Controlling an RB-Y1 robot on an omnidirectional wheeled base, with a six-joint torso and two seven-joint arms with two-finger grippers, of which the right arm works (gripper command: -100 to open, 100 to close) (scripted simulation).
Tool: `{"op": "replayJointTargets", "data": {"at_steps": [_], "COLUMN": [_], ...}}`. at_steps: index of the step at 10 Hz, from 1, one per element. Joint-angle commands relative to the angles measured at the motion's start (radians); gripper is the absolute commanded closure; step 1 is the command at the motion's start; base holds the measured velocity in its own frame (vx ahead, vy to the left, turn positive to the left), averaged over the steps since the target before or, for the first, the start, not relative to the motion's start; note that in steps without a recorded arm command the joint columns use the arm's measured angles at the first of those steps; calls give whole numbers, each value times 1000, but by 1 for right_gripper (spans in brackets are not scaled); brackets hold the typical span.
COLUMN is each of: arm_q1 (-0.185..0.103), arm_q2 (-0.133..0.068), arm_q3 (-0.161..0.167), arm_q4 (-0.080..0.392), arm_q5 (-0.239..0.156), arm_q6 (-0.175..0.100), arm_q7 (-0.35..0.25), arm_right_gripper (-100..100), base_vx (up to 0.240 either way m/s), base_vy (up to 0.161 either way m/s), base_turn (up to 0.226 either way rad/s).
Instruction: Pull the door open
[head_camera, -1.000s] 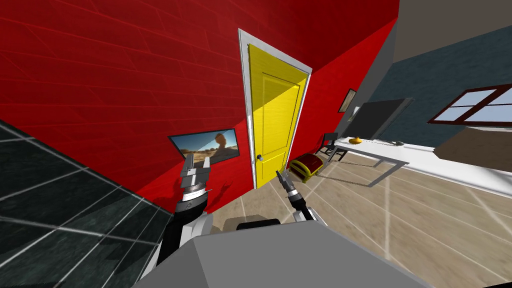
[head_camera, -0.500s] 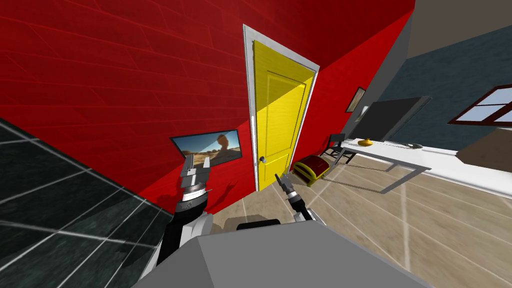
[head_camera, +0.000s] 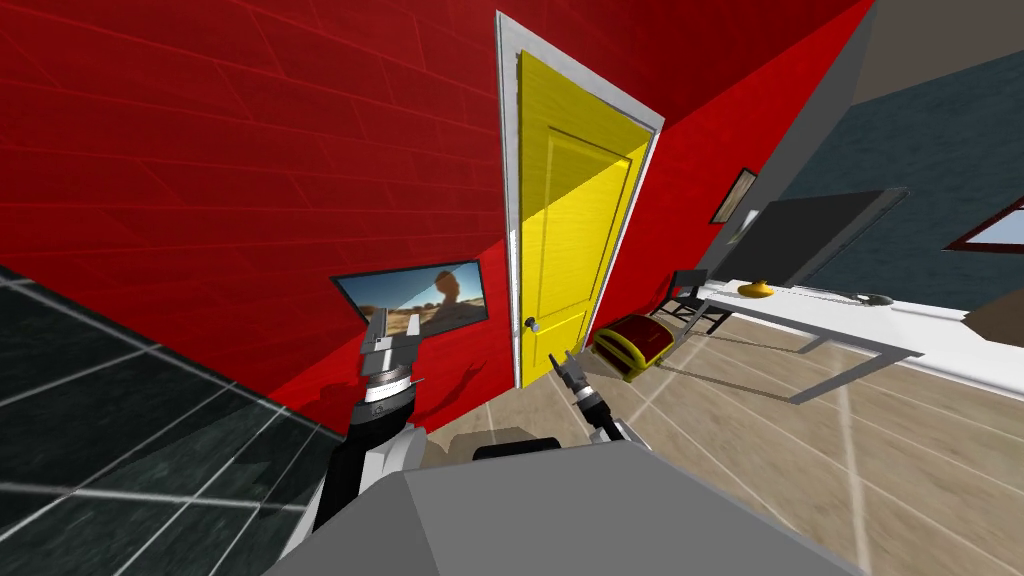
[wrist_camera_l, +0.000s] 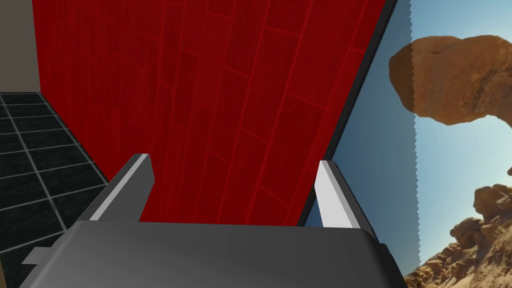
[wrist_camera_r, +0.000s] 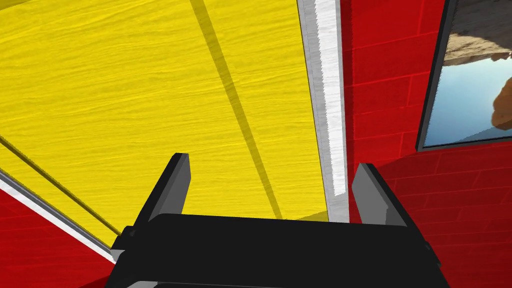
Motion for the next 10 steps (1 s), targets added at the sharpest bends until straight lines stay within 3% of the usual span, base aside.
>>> {"op": "replayJointTargets", "data": {"at_steps": [1,10], "arm_q1": [-11,-68], "arm_q2": [-8,-41], "arm_q3": [6,32], "arm_q4": [41,218], "arm_q5": [0,2], "arm_q6": [-9,-42], "arm_q7": [41,210], "arm_right_gripper": [-100,-100], "base_vx": [105,96], "base_vy": [15,8], "base_turn": [57,41]}}
